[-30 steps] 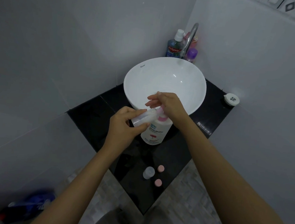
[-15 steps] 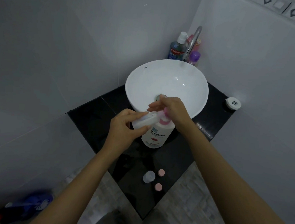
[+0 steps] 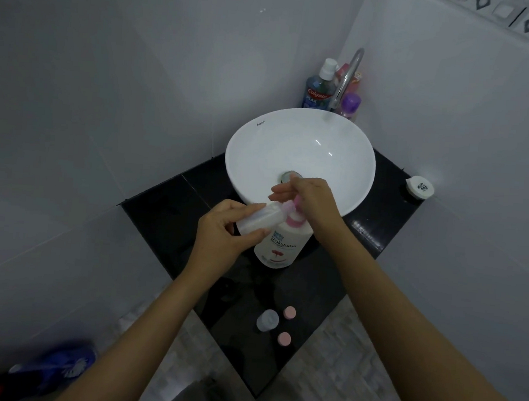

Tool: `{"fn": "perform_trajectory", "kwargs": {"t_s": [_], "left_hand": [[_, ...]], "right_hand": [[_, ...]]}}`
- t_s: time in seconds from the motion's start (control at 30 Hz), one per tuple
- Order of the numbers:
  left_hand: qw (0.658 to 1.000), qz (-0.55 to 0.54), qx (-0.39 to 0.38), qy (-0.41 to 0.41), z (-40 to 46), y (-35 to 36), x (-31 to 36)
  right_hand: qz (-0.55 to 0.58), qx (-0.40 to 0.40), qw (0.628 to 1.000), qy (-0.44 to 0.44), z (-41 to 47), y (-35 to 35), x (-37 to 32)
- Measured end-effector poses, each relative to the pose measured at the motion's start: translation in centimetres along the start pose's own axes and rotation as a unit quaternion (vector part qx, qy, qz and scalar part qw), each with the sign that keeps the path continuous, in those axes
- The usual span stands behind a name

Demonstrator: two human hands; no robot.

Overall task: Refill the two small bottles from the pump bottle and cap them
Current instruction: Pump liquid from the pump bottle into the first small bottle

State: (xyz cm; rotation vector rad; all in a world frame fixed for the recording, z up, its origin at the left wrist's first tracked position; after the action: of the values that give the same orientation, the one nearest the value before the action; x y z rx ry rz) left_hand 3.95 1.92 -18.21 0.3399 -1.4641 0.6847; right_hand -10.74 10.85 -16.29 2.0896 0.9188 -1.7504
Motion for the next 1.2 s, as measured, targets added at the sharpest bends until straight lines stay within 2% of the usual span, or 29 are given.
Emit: {"fn": "perform_trajectory", "kwargs": {"t_s": [0.13,0.4,0.53,0.63,0.8,1.07,1.2], "left_hand": [[1.000,0.000,-0.008,0.006,0.2,-0.1,0.1],[1.000,0.008,-0.024,-0.014,0.0,0.1,-1.0],[1.000,-0.006,-0.016,-0.010,0.1,-0.1,-0.4],[1.000,-0.017,-0.018,-0.009,0.4,-0.2,0.0],[0.999,-0.027,-0.021,-0.011,0.4,-0.2,-0.1],[0.999,-0.001,-0.030,-0.020,0.5,0.0,-1.0],[0.999,-0.016,-0.023,-0.022,0.4,-0.1,-0.5]], "right_hand": [[0.028,0.028,0.999,-0.012,-0.2,0.0,0.2],[-0.012,0.061,0.998,0.022,-0.2,0.5,2.1],[0.016,0.087,0.995,-0.037,-0.3,0.0,0.8],[0.066,0.067,0.992,-0.085,-0.4,-0.1,-0.1],[0.006,0.058,0.991,-0.118,-0.5,-0.1,0.6],[-0.056,0.056,0.991,-0.106,-0.1,0.4,2.0],[-0.009,0.058,0.987,-0.147,-0.3,-0.2,0.6]]}}
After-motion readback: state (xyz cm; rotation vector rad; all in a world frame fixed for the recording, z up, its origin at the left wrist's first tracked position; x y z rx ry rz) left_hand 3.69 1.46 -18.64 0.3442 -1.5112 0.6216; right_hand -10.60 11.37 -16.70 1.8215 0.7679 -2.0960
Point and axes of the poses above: each hand's wrist, its own z-axis towards the middle knuckle, its own y-axis out of the palm, x = y × z, the point moved 6 cm from there along z, towards the middle knuckle, and after that the axes turned 2 degrees about -y, right-handed, at the moved point
